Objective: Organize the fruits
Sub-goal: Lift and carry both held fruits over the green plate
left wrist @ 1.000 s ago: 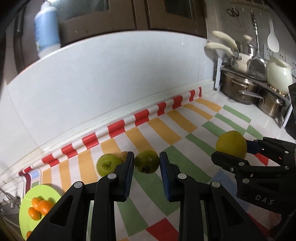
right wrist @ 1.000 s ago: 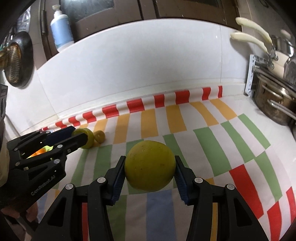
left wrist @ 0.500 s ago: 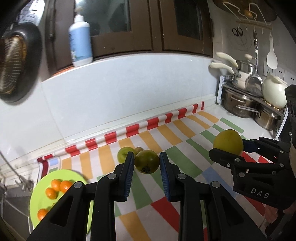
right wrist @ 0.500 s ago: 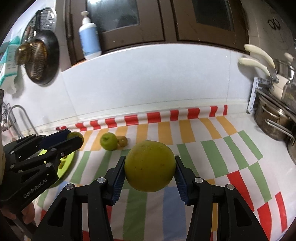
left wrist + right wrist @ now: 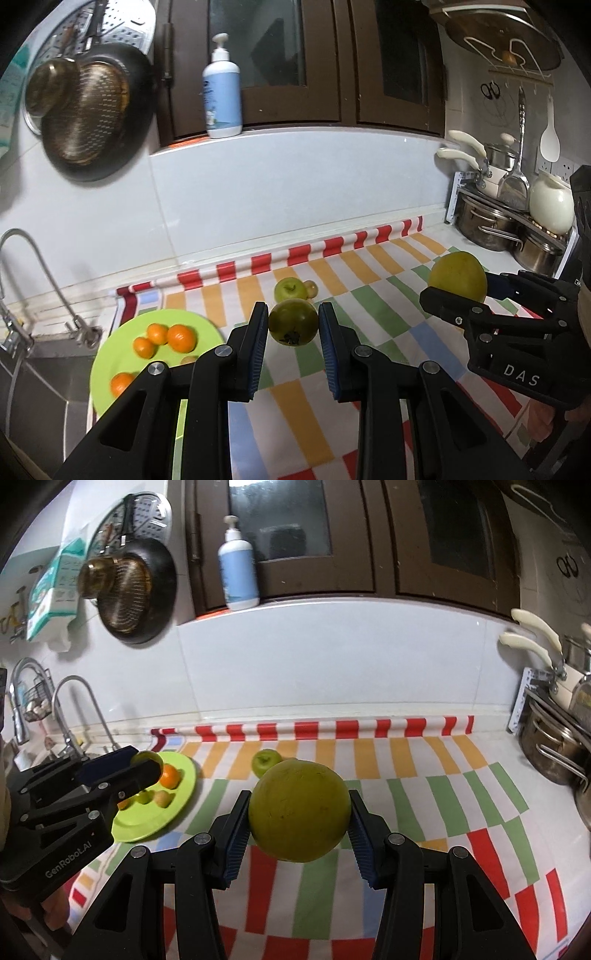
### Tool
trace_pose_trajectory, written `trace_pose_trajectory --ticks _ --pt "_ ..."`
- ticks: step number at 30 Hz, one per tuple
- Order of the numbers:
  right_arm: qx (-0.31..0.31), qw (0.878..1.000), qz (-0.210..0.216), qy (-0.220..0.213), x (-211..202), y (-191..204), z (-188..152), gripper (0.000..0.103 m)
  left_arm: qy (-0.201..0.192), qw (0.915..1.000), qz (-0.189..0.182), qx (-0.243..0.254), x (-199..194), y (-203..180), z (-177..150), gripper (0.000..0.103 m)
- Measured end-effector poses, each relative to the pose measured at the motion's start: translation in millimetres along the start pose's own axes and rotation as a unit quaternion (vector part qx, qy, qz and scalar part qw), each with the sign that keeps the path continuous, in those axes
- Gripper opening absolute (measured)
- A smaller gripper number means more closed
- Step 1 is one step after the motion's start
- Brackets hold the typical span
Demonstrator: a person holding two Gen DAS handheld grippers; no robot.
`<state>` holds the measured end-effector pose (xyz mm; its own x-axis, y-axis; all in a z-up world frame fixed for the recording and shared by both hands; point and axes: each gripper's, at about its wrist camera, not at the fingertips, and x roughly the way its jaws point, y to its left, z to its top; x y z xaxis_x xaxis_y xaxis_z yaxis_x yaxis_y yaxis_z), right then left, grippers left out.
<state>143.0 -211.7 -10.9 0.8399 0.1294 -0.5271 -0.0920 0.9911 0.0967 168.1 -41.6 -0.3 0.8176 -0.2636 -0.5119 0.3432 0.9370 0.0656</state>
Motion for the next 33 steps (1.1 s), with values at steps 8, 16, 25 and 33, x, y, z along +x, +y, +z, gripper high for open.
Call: trace_pose_trajectory --ticks 8,16,25,33 --pt "-0.013 1.000 0.021 -0.008 -12 31 -2 0.051 -0.003 0.9998 0.018 -0.011 -29 22 -13 0.028" --pt "-0.030 0.999 0.043 -0.011 -15 64 -3 0.051 -0.007 0.9990 0.036 -0.023 -52 46 -24 0.028" --pt "-0.049 0.996 0.072 -0.015 -11 98 -1 0.051 -0.007 0.9969 0.067 -0.041 -70 74 -36 0.028" --pt "-0.072 0.992 0.103 -0.008 4 128 1 0.051 0.001 0.9935 0.097 -0.060 -74 101 -47 0.028"
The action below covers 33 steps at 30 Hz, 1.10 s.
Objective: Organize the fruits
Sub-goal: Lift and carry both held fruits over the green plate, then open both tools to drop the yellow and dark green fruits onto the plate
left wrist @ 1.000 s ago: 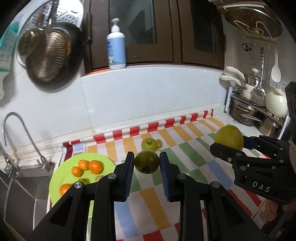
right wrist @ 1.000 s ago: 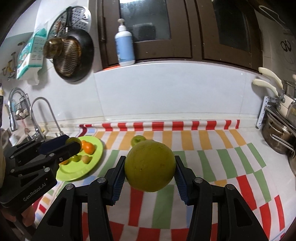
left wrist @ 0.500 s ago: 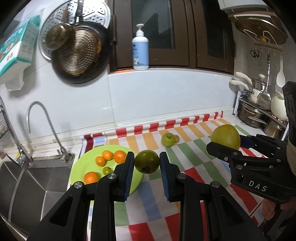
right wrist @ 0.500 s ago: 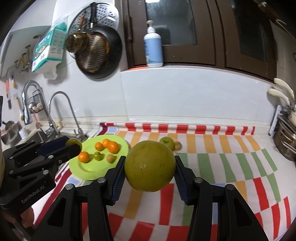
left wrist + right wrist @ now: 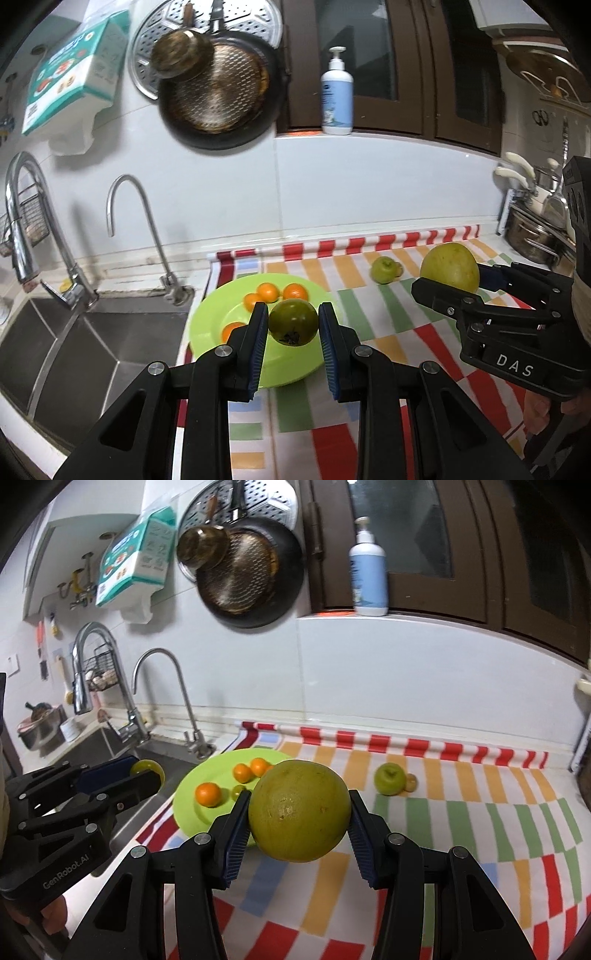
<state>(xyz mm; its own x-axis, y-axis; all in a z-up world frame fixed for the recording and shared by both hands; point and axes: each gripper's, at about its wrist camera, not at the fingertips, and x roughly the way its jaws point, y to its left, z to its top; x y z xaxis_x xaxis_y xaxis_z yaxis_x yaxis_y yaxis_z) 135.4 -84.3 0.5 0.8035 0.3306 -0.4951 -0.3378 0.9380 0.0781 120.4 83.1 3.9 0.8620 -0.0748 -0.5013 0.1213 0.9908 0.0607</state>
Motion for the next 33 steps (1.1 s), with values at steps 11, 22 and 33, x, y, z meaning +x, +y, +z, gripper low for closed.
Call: trace_pose_trajectory --ticks 11,22,33 --pt "-0.036 0.998 0.045 0.026 42 30 3 0.051 0.021 0.9993 0.021 -0.024 25 29 -12 0.028" --pt "-0.059 0.993 0.077 0.063 96 39 -2 0.051 0.057 0.9980 0.016 -0.024 71 45 -26 0.028" --pt "-0.062 0.989 0.091 0.102 146 38 -9 0.051 0.080 0.9961 0.005 -0.035 112 54 -33 0.028"
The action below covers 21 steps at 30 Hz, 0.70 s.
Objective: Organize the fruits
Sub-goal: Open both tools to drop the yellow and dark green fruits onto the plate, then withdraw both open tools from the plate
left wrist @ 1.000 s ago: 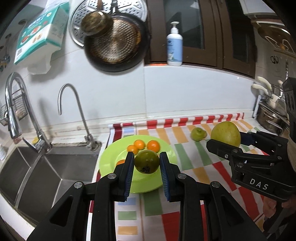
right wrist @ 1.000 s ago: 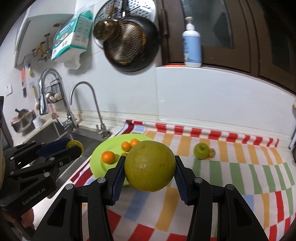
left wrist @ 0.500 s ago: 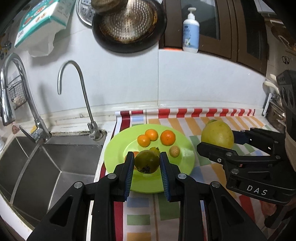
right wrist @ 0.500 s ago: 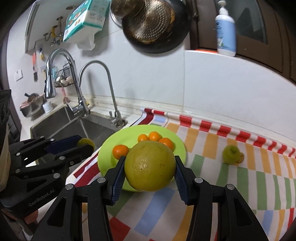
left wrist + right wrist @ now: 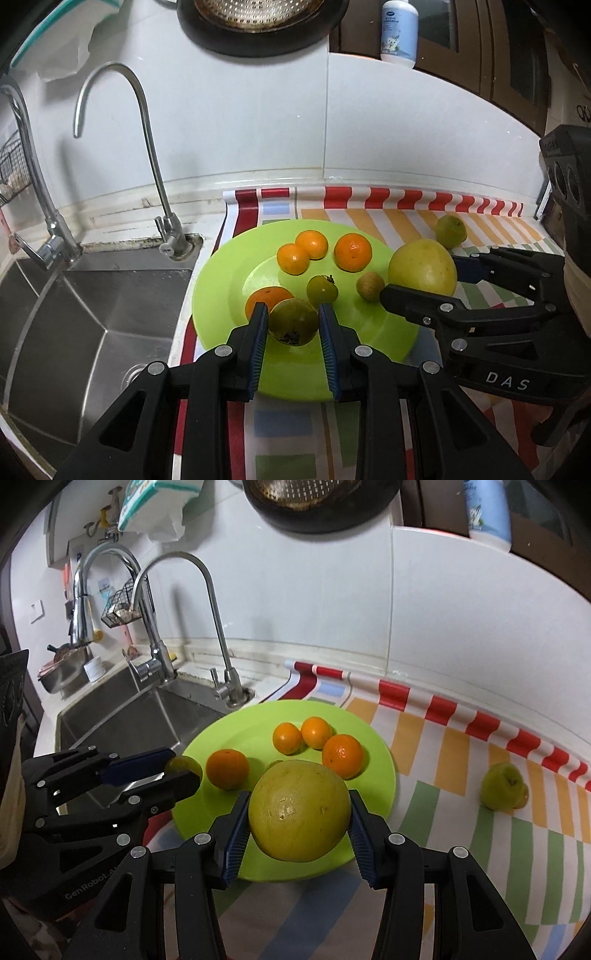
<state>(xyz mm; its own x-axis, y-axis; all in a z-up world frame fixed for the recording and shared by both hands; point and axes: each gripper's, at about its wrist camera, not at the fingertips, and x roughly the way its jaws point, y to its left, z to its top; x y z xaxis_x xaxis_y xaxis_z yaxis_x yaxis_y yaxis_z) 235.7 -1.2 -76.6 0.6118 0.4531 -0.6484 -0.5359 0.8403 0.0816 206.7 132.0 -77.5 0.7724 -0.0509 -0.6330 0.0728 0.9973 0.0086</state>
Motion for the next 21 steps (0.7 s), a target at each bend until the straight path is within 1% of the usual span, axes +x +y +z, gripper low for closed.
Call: trace_pose_trajectory --ticks 6,8,10,12,14,21 --pt "0.006 1.000 0.009 0.013 16 -6 0 0.051 0.009 0.9999 -0.006 0.001 13 -1 1 0.028" --pt "0.009 1.000 0.012 0.016 19 -7 -1 0.051 0.010 0.9999 -0.007 0.000 14 -1 2 0.031" --pt "0.014 1.000 0.015 0.018 21 -8 -1 0.051 0.008 1.0000 -0.002 -0.002 14 1 2 0.038" --pt "0.015 1.000 0.013 0.009 18 -9 0 0.052 0.006 1.0000 0.005 -0.006 11 3 3 0.039" --pt "0.014 1.000 0.005 -0.005 12 -9 1 0.059 0.003 0.9999 0.011 -0.010 8 6 3 0.040" --pt "0.012 0.999 -0.023 -0.033 -17 -9 1 0.060 -0.006 0.9997 0.021 -0.013 -12 2 1 0.045"
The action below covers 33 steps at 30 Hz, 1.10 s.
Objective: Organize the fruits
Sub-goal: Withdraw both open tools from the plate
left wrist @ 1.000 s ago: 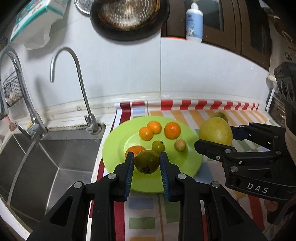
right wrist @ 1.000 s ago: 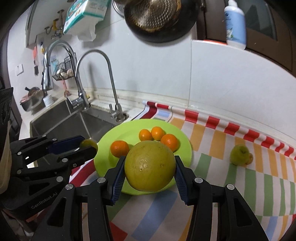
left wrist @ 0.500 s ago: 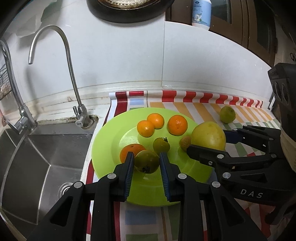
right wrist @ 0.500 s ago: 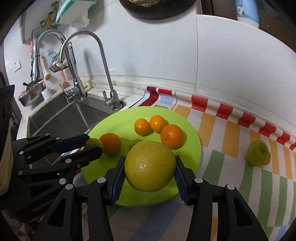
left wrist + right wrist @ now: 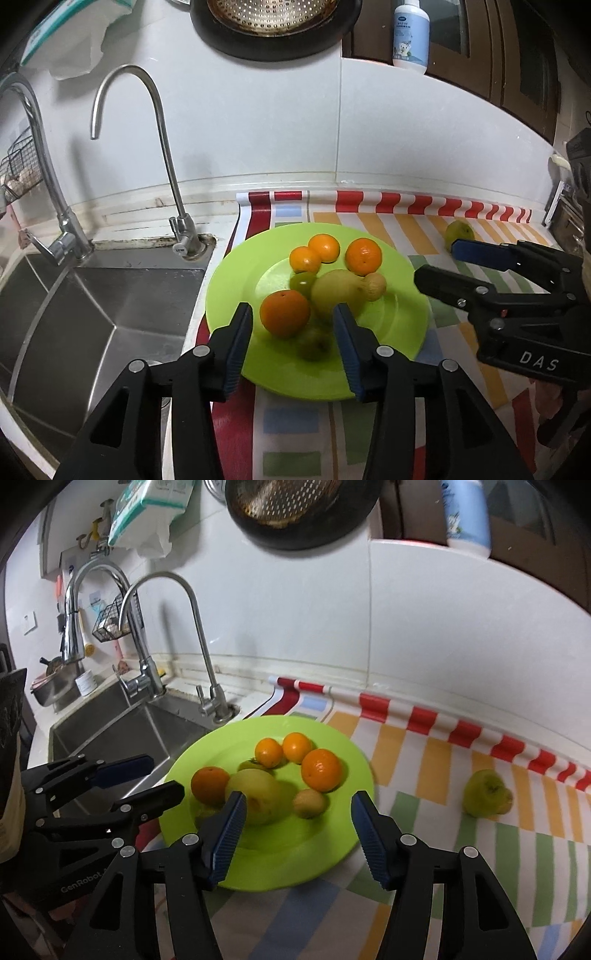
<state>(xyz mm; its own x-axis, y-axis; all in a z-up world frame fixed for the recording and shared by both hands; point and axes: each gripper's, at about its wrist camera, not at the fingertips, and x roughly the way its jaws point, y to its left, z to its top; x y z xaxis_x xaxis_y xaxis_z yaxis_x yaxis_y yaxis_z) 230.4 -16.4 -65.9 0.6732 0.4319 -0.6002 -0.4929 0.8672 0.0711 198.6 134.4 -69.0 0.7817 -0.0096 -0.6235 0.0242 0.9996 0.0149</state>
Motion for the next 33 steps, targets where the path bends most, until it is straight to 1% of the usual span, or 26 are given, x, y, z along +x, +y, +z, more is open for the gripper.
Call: trace_pose_trajectory --ticks 2,3,4,6,7,13,21,24,29,31,33 --pt "0.000 1.000 -0.007 -0.008 -10 0 0 0.060 -0.004 1.0000 0.000 -0.002 -5 -1 0 0.047" --pt "0.000 1.000 -0.010 -0.012 -15 0 -1 0.063 -0.007 1.0000 0.002 -0.002 -9 -3 1 0.050" --pt "-0.001 1.000 -0.013 -0.016 -19 0 -1 0.067 -0.009 1.0000 0.002 -0.002 -12 -4 1 0.051" --pt "-0.002 0.999 -0.023 -0.026 -30 0 -3 0.067 -0.017 0.9998 0.005 -0.002 -21 -7 2 0.053" --pt "-0.004 0.999 -0.027 -0.029 -35 1 -4 0.067 -0.019 0.9998 0.006 -0.002 -24 -8 2 0.056" --pt "0.001 0.998 -0.040 -0.043 -62 -2 -9 0.067 -0.035 0.9994 0.003 -0.001 -47 -19 4 0.061" --pt "0.020 0.996 -0.062 -0.061 -94 -16 -16 0.067 -0.061 0.9979 -0.006 0.020 -74 -45 7 0.067" --pt "0.024 0.995 -0.073 -0.070 -109 -22 -20 0.067 -0.070 0.9971 -0.012 0.027 -81 -56 8 0.071" --pt "0.030 0.992 -0.089 -0.079 -126 -33 -24 0.067 -0.084 0.9956 -0.020 0.037 -89 -73 12 0.073" --pt "0.032 0.992 -0.095 -0.081 -133 -40 -26 0.067 -0.090 0.9948 -0.022 0.042 -91 -80 13 0.077" --pt "0.032 0.991 -0.102 -0.084 -138 -46 -28 0.067 -0.097 0.9939 -0.024 0.049 -94 -88 15 0.078"
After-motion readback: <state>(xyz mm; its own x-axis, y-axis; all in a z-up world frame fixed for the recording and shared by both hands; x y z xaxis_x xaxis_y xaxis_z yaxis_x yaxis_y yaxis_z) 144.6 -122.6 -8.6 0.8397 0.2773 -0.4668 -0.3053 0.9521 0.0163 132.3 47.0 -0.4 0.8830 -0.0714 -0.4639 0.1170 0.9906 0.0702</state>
